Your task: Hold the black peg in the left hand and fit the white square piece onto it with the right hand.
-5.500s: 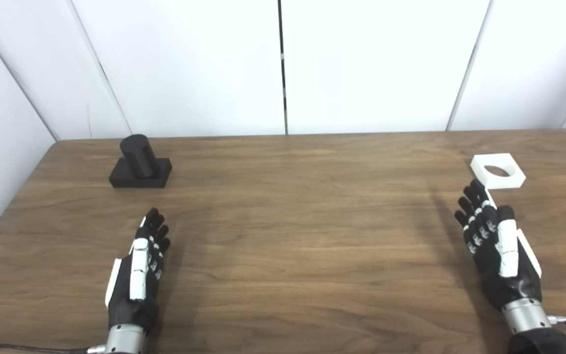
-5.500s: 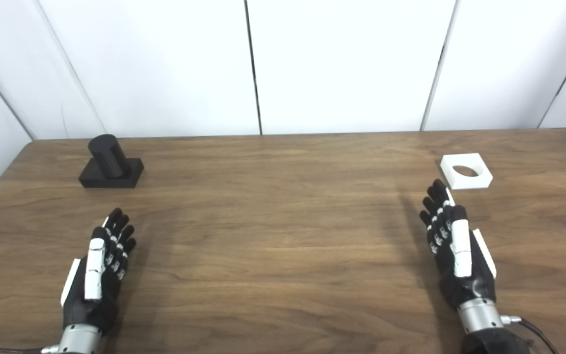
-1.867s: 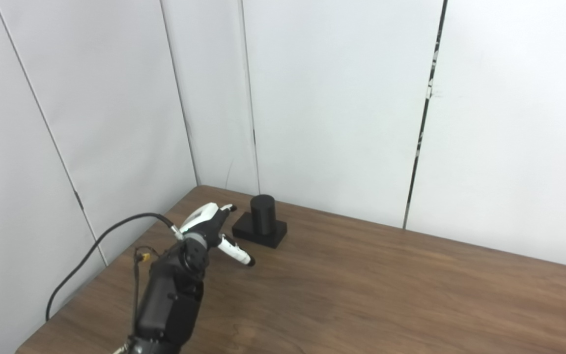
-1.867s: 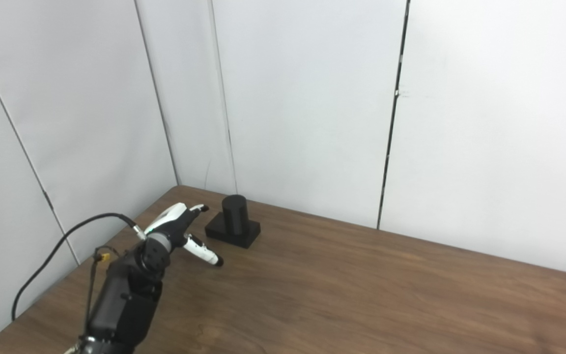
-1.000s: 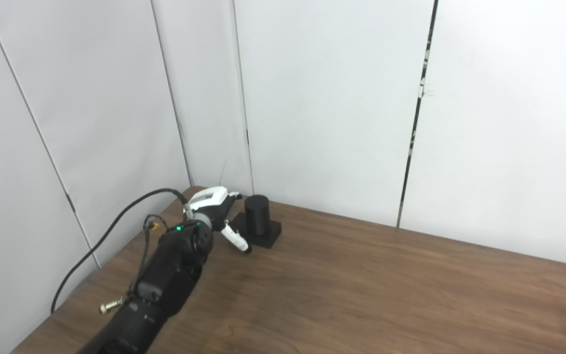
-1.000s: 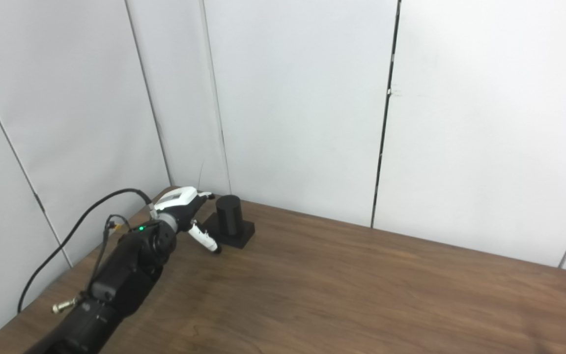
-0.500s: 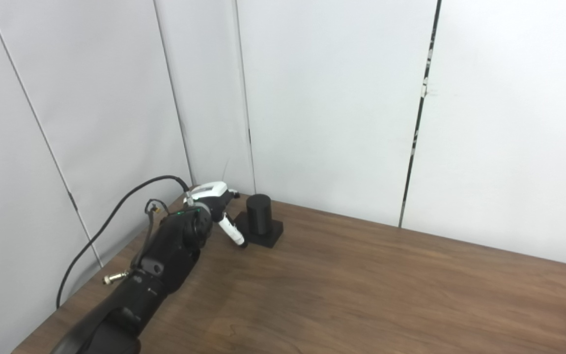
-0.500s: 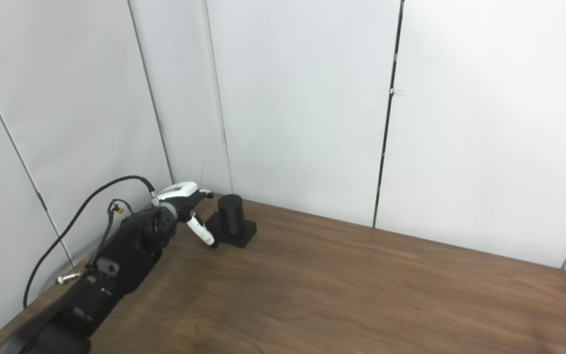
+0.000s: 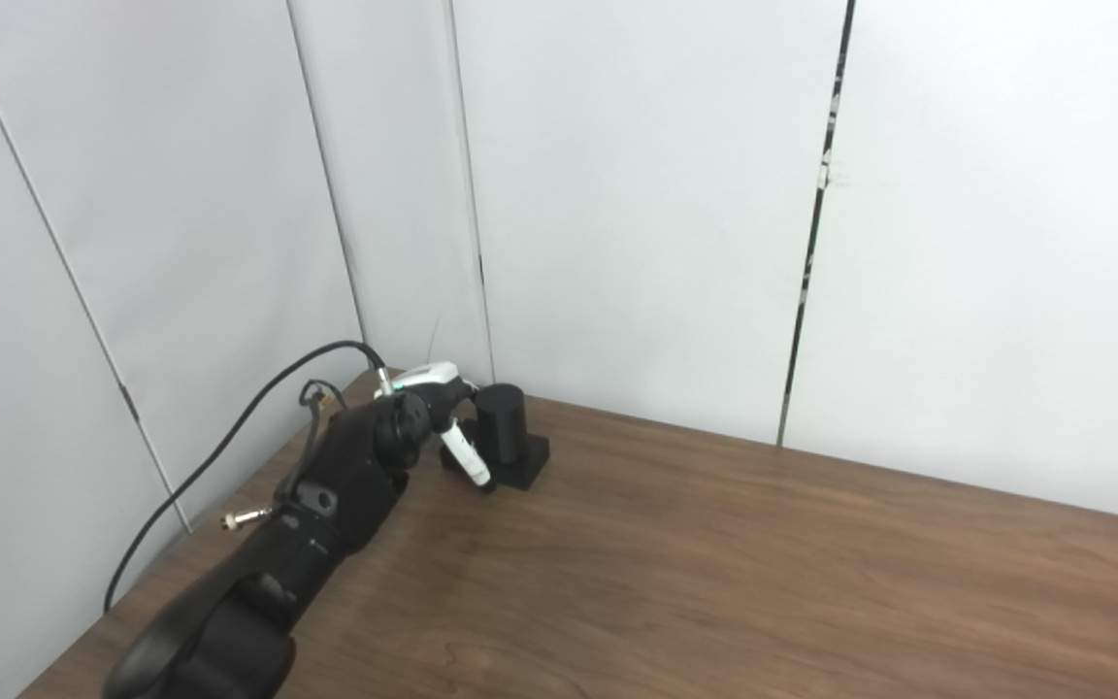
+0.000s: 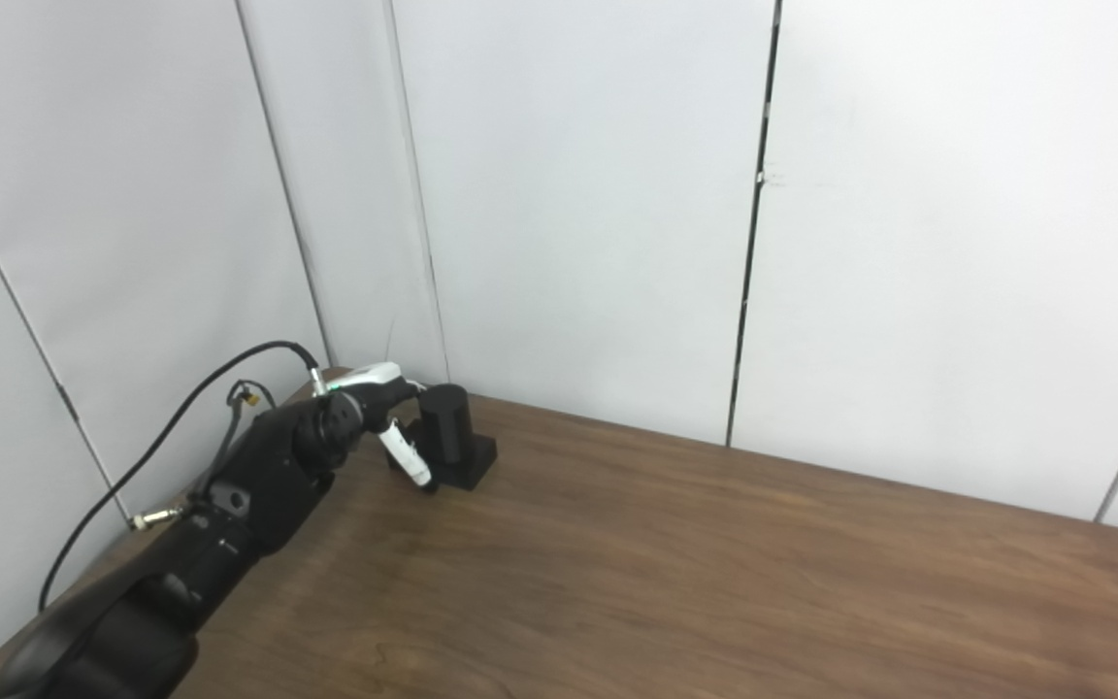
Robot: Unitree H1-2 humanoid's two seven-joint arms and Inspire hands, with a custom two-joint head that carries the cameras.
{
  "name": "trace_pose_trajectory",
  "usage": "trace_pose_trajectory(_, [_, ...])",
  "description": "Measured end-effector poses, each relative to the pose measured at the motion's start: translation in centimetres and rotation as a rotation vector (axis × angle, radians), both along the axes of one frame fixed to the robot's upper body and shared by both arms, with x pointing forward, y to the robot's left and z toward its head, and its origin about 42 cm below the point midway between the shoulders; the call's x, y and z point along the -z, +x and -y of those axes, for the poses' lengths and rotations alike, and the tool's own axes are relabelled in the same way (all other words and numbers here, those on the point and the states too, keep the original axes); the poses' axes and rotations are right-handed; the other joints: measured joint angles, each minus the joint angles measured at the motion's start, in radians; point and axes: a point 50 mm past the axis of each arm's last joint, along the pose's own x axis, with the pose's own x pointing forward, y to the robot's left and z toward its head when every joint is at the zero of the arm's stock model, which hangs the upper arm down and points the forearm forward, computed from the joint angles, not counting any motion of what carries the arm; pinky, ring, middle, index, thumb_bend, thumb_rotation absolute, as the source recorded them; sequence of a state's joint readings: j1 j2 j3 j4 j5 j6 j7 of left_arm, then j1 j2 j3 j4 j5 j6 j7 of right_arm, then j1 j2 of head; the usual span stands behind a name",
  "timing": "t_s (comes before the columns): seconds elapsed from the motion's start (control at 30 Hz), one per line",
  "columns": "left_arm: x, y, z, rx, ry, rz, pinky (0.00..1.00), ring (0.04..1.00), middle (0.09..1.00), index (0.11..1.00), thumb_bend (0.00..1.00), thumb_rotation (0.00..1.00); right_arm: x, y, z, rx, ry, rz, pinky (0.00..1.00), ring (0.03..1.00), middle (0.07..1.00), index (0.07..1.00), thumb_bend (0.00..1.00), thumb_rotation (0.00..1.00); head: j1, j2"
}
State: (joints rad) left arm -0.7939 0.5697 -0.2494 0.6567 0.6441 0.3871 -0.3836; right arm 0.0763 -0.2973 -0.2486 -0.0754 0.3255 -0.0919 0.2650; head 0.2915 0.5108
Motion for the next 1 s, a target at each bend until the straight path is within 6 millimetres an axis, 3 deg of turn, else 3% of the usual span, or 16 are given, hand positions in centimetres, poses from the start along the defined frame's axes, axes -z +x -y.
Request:
trace_pose_trajectory(0.13, [1.0,0.1,0.4,0.006,-0.019,-0.010,1.00,1.000,0.999,0.937,0.98,0.11,0.0,-0.2,0.0,0.001,-0.003,-0.002,1.00,0.967,0.917,0.970,0.70,1.00,-0.002,0.000])
trace_pose_trajectory(0.33, [1.0,0.7,1.0,0.020,-0.018,-0.018,1.00,1.000,0.989,0.930,0.98,0.11,0.0,-0.3,0.0,0.001,-0.005,-0.002,1.00,0.969,0.916,0.976,0.70,1.00,-0.008,0.003])
trace_pose_trajectory(0.6, [1.6,0.8,1.2,0.024,-0.049,-0.049,1.00,1.000,0.986,0.895,0.97,0.04,0.0,-0.5,0.0,0.003,-0.006,-0.003,1.00,0.957,0.915,0.975,0.72,1.00,-0.011,0.005])
trace_pose_trajectory(0.7, [1.7,0.9,1.2,0.012,-0.070,-0.042,0.93,0.927,0.930,0.866,0.91,0.00,0.0,-0.5,0.0,0.003,-0.005,-0.003,1.00,0.960,0.913,0.977,0.72,1.00,-0.011,0.006])
trace_pose_trajectory(0.8, [1.6,0.9,1.3,-0.004,-0.075,-0.009,0.74,0.779,0.802,0.777,0.88,0.00,0.0,-0.6,0.0,0.003,-0.005,-0.003,1.00,0.960,0.908,0.974,0.71,1.00,-0.012,0.009])
trace_pose_trajectory(0.87, [1.5,1.0,1.2,-0.007,-0.063,0.016,0.67,0.716,0.747,0.732,0.86,0.00,0.0,-0.6,0.0,0.004,-0.005,-0.003,1.00,0.959,0.905,0.973,0.71,1.00,-0.009,0.009])
trace_pose_trajectory(1.0, [1.6,0.9,1.3,0.002,-0.049,0.040,0.66,0.693,0.704,0.640,0.82,0.00,0.0,-0.6,0.0,0.003,-0.002,-0.003,1.00,0.958,0.902,0.965,0.72,1.00,-0.006,0.009])
